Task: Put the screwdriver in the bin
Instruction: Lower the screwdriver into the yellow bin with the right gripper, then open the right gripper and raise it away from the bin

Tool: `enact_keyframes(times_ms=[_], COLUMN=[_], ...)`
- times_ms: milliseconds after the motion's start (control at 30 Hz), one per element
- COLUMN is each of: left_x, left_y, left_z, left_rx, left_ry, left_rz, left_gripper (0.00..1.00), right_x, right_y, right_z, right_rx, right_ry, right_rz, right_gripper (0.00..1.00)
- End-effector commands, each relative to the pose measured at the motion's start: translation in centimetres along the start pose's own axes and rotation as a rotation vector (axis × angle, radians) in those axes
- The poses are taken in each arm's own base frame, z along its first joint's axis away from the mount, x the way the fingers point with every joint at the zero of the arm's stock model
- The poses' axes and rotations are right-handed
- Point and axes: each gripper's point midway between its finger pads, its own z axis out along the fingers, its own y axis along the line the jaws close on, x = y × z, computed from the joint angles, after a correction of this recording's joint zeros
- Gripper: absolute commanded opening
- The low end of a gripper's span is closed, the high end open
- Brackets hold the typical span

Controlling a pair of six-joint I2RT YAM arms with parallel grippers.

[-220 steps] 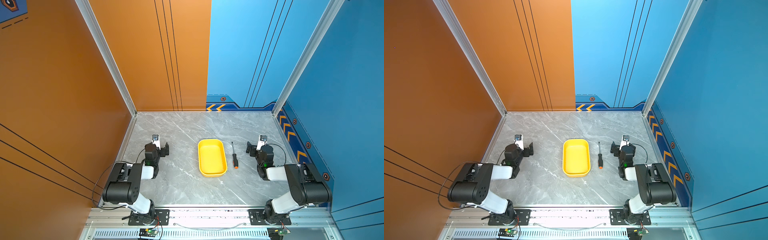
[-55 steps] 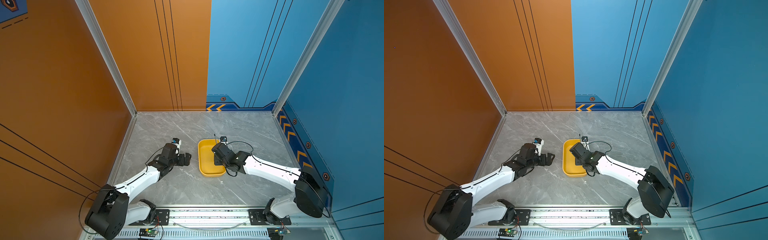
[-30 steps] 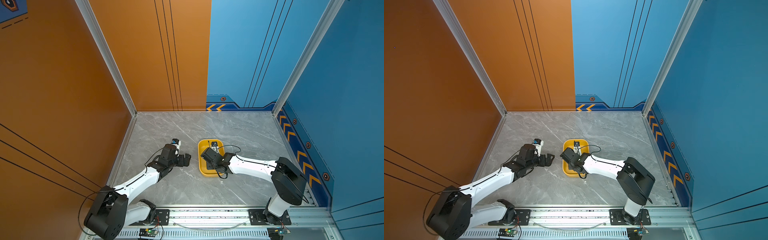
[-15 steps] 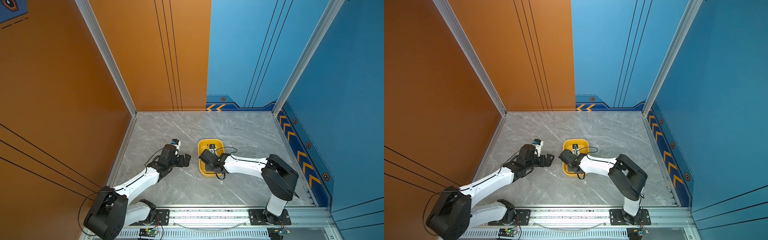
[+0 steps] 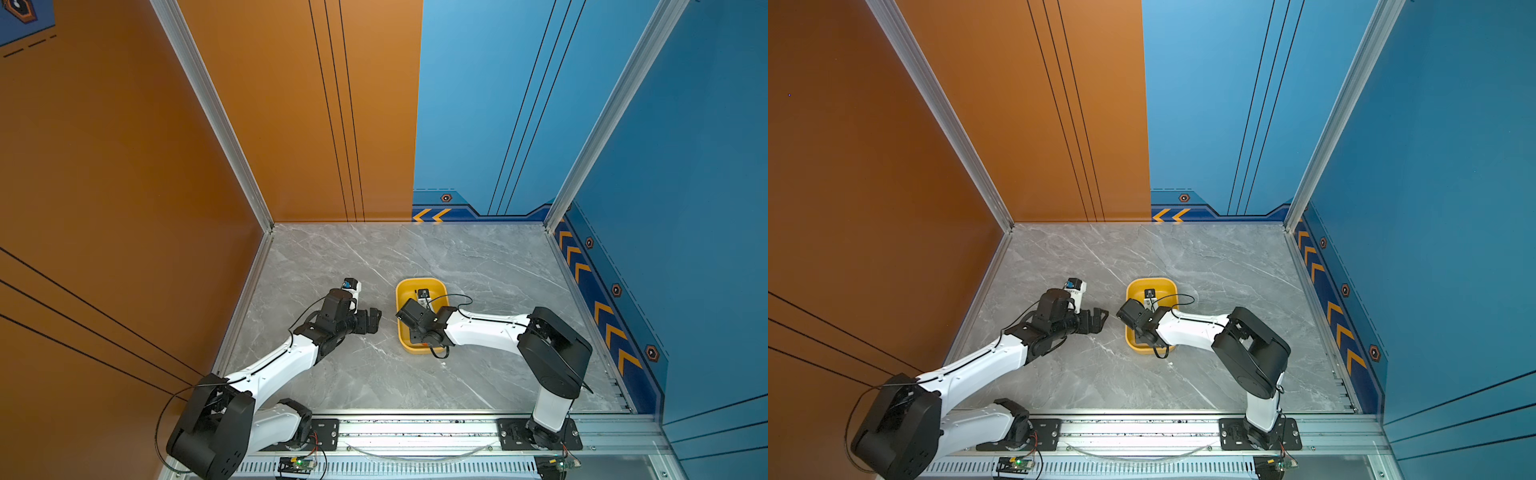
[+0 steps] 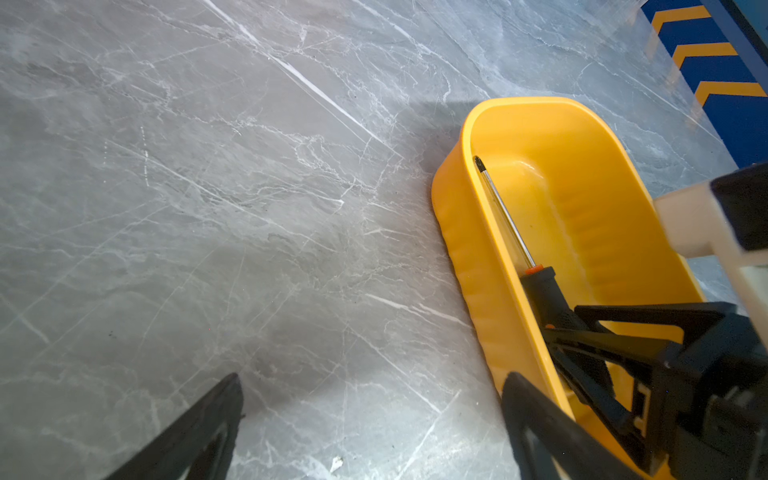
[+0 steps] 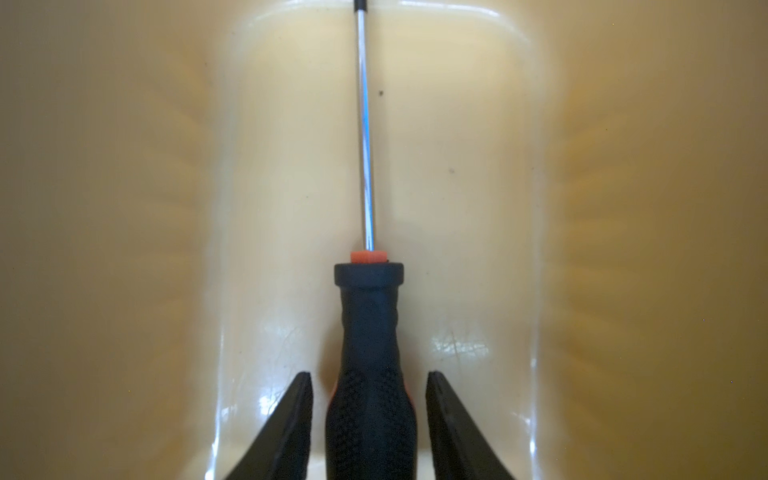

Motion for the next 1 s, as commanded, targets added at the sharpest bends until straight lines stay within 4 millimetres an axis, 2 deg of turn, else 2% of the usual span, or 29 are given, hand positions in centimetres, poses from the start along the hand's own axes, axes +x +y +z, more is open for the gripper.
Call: enact_keyframes(times_ms=[0,67,300,433,633,800,833,967], left_x=[0.7,0.8,0.6,0.1,-1.4,-3.5,-4.0,-6.3], left_y=[0.3,0.3,0.4,0.5,1.2,2.0,2.1,3.0], left_z=[-0.3,-0.3,-0.4,-0.8,-1.7,-2.6,-2.8,-3.8], left_rx=[-0.016,-0.018,-0.028,-0.039,-0.086,-0.147,-0.164,-0.232], left_ry=[0.012,0.013,0.012,0.003,-0.023,-0.079,-0.098,-0.188], left_rz=[0.022,0.022,0.032,0.050,0.097,0.171,0.198,0.291], left_gripper=[0.98,0.98,0.98,0.98,0.98,0.98,0.98,0.98], right_x=[-0.2,-0.3,-1.9,-3.1,-4.9,-5.8,-6.7,-8.2], right_y=[0.0,0.0,-0.8,-1.6,-3.1,-6.0,-7.9,-12.7], right_z=[0.1,-0.2,-2.5,-4.7,-8.7,-10.7,-10.7,-10.7], right_rx=[0.005,0.002,0.009,-0.029,-0.155,-0.227,-0.205,-0.152], right_ry=[0.008,0.005,-0.034,-0.046,-0.084,-0.157,-0.186,-0.264], right_rz=[0.007,0.005,-0.015,-0.071,-0.272,-0.392,-0.357,-0.242], right_gripper=[0.49,0.54,0.62,0.63,0.66,0.68,0.68,0.69])
